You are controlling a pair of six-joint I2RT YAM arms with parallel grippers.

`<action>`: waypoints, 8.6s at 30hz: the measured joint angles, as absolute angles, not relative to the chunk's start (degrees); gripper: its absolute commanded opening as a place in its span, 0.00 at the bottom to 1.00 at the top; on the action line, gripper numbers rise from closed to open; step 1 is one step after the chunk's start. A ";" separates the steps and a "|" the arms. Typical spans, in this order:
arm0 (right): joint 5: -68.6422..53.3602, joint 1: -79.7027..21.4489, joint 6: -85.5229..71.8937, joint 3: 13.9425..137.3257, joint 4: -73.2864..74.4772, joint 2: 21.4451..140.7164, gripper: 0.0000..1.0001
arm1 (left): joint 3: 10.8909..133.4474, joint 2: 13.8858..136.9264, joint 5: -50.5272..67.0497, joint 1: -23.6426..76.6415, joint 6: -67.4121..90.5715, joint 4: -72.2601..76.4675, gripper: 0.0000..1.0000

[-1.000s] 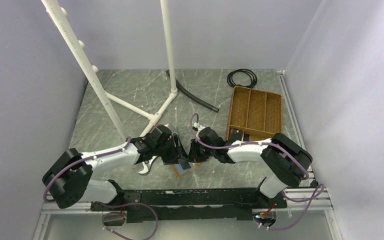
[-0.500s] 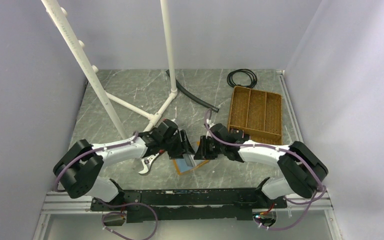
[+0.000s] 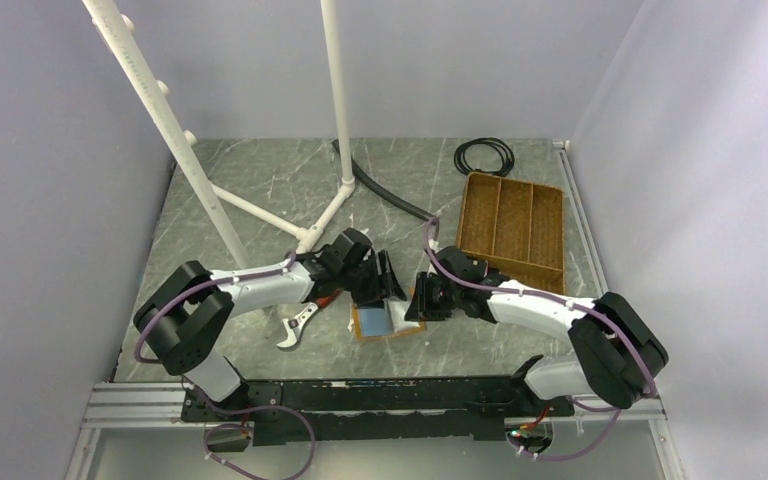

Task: Put the credit cards into the card holder
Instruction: Turn over the card slot in the card holder, then pick up the credit card from the storage box.

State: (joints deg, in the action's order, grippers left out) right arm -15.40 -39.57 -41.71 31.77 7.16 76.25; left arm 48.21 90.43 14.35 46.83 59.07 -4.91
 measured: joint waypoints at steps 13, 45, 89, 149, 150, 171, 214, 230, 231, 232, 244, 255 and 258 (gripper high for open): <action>-6.04 -33.71 -36.84 36.49 24.73 64.23 0.27 | 51.77 96.05 17.06 48.03 58.04 -3.99 0.71; -5.48 -6.33 -26.52 40.45 24.97 73.58 0.43 | 54.37 87.66 24.14 47.99 49.17 -13.56 0.70; -13.74 4.03 -29.61 33.12 18.81 67.61 0.54 | 54.37 87.68 25.21 47.99 48.71 -14.70 0.70; -22.44 0.56 -26.11 35.64 19.18 69.28 0.23 | 54.37 87.72 25.67 47.97 48.73 -14.46 0.70; -22.65 0.56 -26.13 35.64 19.18 69.25 0.22 | 54.37 87.72 25.67 47.97 48.73 -14.46 0.70; -21.65 0.49 -25.89 35.64 19.49 69.67 0.27 | 54.37 87.72 25.67 47.99 48.73 -14.28 0.70; -31.99 0.54 -35.79 32.08 10.59 69.06 0.19 | 54.37 87.72 25.69 47.99 48.71 -14.26 0.70; -29.82 -3.62 -32.10 32.91 10.11 72.18 0.31 | 53.89 87.72 25.71 47.99 48.73 -13.52 0.70; -29.39 -4.38 -31.99 33.32 9.82 72.69 0.27 | 53.78 87.72 25.71 47.99 48.75 -13.47 0.70; -28.69 -5.13 -31.81 33.82 9.78 73.12 0.23 | 53.71 87.72 25.71 47.97 48.75 -13.39 0.71; -11.77 -10.70 -27.83 44.49 26.04 64.95 0.00 | 53.65 86.94 25.61 47.92 48.56 -14.92 0.81; -40.29 -16.67 -28.51 46.28 19.53 65.52 0.00 | 46.54 75.42 36.99 34.44 50.26 -6.20 0.90; -46.59 -20.60 -33.36 43.79 13.76 68.05 0.00 | 42.19 70.50 40.36 30.96 53.87 -0.19 0.88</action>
State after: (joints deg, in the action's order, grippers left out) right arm -46.59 -20.60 -33.36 43.79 13.76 68.05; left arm 42.19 70.50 40.36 30.96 53.87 -0.19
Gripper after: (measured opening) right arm 0.007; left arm 0.896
